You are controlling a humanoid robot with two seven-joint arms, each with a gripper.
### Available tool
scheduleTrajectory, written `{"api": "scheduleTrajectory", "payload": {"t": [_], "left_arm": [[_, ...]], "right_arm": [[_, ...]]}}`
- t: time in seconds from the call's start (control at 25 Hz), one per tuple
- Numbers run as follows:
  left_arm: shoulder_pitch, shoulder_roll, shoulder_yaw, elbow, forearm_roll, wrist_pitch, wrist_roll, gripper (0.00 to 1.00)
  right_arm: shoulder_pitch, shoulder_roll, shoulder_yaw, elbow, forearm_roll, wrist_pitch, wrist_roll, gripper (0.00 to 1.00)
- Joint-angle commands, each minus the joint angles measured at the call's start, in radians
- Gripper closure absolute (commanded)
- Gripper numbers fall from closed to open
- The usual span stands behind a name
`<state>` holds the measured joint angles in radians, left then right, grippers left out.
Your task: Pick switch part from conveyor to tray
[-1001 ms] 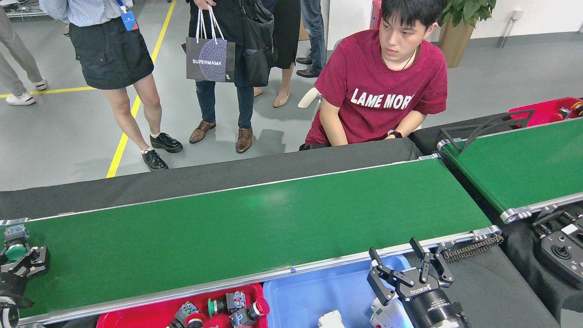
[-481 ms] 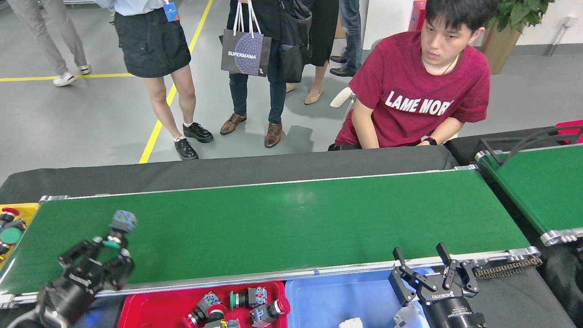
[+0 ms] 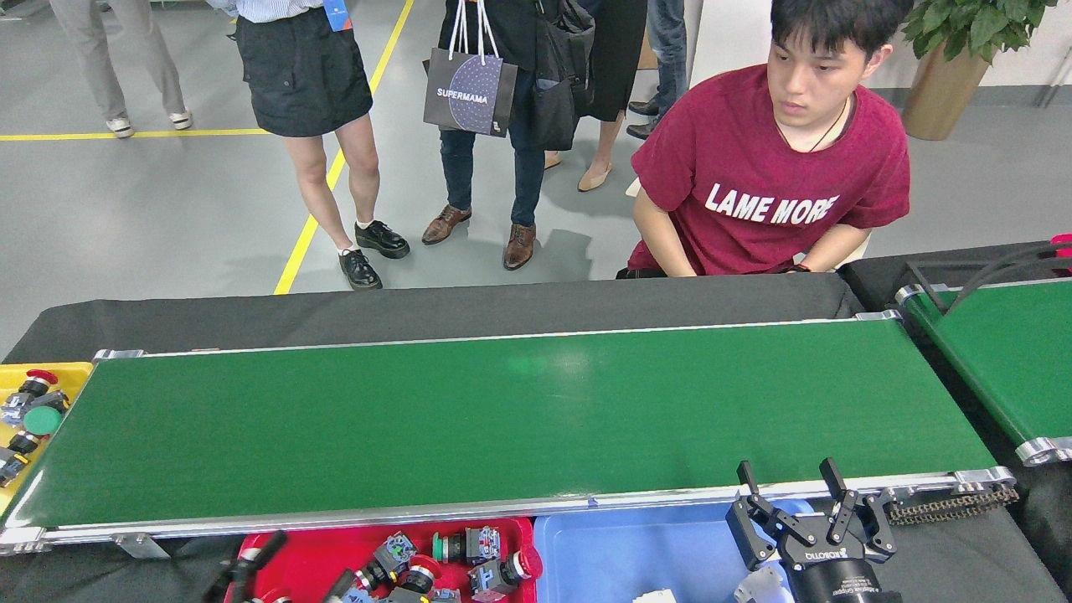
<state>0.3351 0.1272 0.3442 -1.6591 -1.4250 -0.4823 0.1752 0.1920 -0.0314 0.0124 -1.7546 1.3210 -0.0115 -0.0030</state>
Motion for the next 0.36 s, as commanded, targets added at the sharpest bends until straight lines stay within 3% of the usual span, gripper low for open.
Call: {"api": "scheduleTrajectory", "payload": {"t": [0.0, 0.32], "left_arm": [[0.004, 0.002, 0.073, 0.038, 0.003, 0.041, 0.003, 0.00], [0.004, 0.005, 0.113, 0.093, 0.005, 0.037, 0.003, 0.00]], "right_arm": [[-0.003, -0.001, -0.012, -0.016, -0.002, 0.002, 0.000, 0.03], [-0.002, 0.002, -0.034, -0.016, -0.002, 0.002, 0.002, 0.03]]}}
